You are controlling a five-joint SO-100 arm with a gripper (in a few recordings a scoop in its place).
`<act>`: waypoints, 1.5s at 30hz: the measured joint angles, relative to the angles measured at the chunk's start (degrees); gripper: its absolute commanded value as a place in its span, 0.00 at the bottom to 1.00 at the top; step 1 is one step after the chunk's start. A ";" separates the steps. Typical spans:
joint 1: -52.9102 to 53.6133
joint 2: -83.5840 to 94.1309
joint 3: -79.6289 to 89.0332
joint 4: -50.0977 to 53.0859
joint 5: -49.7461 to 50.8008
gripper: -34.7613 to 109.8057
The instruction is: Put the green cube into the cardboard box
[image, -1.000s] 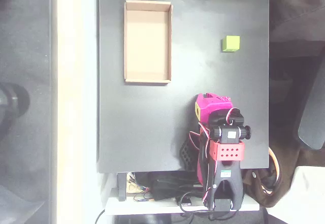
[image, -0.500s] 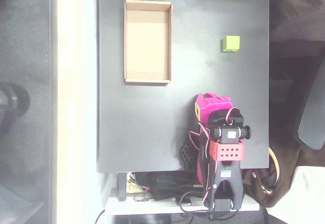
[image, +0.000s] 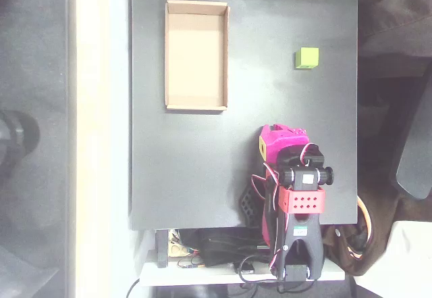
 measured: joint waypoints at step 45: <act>1.41 -63.90 -78.75 0.09 -0.09 0.29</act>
